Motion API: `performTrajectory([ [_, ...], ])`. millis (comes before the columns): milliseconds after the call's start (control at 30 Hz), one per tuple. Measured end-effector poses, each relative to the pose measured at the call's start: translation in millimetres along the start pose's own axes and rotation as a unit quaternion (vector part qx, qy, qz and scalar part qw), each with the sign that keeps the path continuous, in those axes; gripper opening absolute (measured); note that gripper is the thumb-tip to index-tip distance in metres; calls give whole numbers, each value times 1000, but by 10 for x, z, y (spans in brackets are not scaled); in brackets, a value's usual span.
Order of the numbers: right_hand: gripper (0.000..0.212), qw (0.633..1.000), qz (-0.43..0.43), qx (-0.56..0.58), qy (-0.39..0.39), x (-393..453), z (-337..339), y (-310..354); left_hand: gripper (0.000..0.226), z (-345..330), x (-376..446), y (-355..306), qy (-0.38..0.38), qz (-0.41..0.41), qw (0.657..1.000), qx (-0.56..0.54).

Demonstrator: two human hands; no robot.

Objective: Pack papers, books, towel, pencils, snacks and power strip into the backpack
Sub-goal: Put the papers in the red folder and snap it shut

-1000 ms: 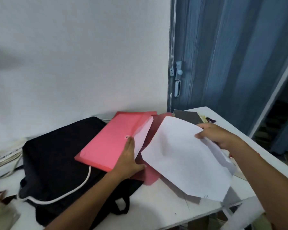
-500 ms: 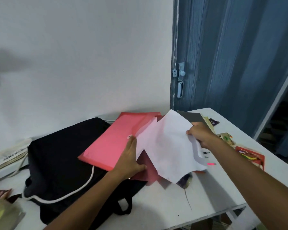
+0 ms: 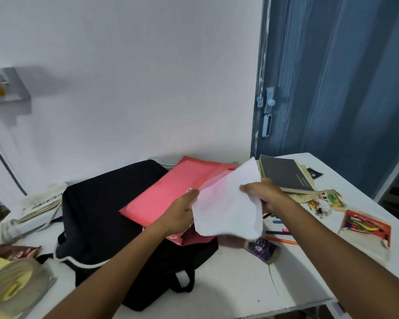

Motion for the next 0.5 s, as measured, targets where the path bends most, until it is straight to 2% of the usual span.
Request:
performTrajectory([
  [67, 27, 997, -30, -33, 65, -10, -26, -68, 66, 6, -8, 88, 34, 10, 999, 10],
  [100, 29, 997, -38, -30, 64, 0, -14, -105, 68, -2, -12, 119, 52, 13, 998, 17],
  [300, 28, 994, -42, 94, -26, -24, -53, -303, 64, -18, 12, 120, 91, 41, 995, -10],
  [400, 29, 995, -16, 80, -59, -137, -187, -319, 62, -40, 27, 111, 113, 41, 993, -9],
  [433, 27, 995, -21, 84, -51, -170, -242, -323, 62, -34, 31, 109, 115, 45, 992, -13],
  [500, 29, 989, -64, 133, 30, -223, -413, -371, 63, -12, 37, 100, 116, 49, 992, -21],
])
Point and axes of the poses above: each hand's wrist, its own x-axis towards the middle knuckle, its own z-axis out of the back of the hand, y = z × x, the point moved 7 cm from there along x, towards the middle knuckle
